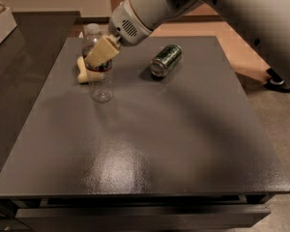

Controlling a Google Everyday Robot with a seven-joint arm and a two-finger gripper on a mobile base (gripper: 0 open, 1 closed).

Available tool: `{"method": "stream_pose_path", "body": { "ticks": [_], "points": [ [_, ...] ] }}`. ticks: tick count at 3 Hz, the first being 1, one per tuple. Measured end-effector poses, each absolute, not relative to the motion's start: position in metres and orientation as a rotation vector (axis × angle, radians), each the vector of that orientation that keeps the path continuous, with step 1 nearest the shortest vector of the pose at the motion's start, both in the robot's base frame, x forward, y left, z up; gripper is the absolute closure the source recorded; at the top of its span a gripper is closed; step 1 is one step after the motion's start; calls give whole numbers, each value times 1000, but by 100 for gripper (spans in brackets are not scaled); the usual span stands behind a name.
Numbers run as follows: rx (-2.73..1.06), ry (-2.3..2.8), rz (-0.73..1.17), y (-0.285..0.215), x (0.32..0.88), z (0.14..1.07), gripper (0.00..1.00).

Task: Move water bottle near sponge

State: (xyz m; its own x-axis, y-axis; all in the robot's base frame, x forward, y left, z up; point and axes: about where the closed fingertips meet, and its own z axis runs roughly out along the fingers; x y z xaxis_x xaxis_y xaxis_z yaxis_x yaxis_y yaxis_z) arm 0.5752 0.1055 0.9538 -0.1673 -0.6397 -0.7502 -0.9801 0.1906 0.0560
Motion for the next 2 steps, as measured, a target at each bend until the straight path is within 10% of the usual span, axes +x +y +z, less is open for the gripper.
{"method": "stream_pose_path", "body": {
  "ticks": [2],
  "points": [
    [-1514,1894,753,114,573,944,15]
  ]
}}
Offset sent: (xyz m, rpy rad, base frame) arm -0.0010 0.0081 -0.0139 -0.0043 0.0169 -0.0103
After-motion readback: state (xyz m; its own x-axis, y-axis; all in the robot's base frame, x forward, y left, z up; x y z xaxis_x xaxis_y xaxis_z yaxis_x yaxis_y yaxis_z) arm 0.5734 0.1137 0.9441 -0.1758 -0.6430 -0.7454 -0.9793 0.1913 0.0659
